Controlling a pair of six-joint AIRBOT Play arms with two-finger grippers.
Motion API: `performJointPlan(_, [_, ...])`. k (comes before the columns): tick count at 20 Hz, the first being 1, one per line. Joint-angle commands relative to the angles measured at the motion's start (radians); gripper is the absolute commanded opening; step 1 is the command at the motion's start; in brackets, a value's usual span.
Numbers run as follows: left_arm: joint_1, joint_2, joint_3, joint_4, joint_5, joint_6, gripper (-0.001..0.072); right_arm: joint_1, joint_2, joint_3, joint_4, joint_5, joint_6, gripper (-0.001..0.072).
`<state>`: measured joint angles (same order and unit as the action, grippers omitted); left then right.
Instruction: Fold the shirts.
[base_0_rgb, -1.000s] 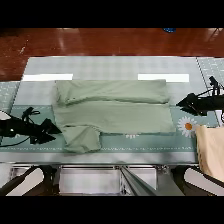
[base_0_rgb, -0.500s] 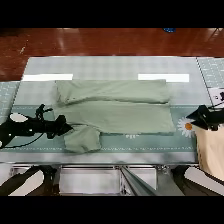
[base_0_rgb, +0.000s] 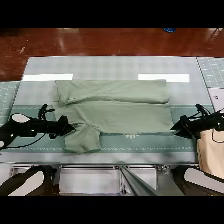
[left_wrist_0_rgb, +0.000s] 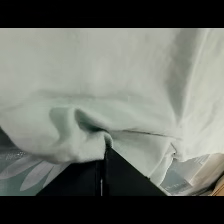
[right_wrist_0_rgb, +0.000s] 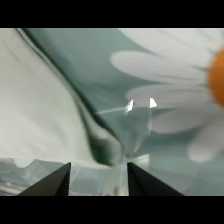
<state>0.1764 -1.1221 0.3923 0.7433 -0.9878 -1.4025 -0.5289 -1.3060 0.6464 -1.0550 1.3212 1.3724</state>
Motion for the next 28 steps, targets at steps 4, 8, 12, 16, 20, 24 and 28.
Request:
performJointPlan(4, [0.006,0.001,0.033,0.012,-0.042,0.039,0.0022,0.097,-0.046,0.029,0.186,-0.182,-0.085,0.0017])
performJointPlan(8, [0.055,0.0,0.21,0.026,-0.164,0.066,0.0022,0.097,-0.024,0.183,0.192,-0.034,-0.158,0.002])
performJointPlan(12, [0.048,-0.081,0.468,0.026,-0.166,0.076,0.0021,0.097,-0.056,0.342,0.318,-0.04,-0.18,0.002])
performJointPlan(16, [0.035,-0.315,0.769,0.026,-0.162,0.043,0.0021,0.154,-0.179,0.523,0.374,-0.051,-0.185,0.002])
performJointPlan(20, [0.018,-0.592,1.074,0.026,-0.214,-0.059,0.0021,0.208,-0.337,0.666,0.375,-0.105,-0.142,0.002])
performJointPlan(24, [-0.004,-0.773,1.312,0.027,-0.262,-0.088,0.0021,0.208,-0.453,0.772,0.376,-0.124,-0.1,0.0021])
performJointPlan(28, [-0.011,-0.875,1.444,0.026,-0.262,-0.096,0.0021,0.209,-0.519,0.824,0.383,-0.163,-0.085,0.0021])
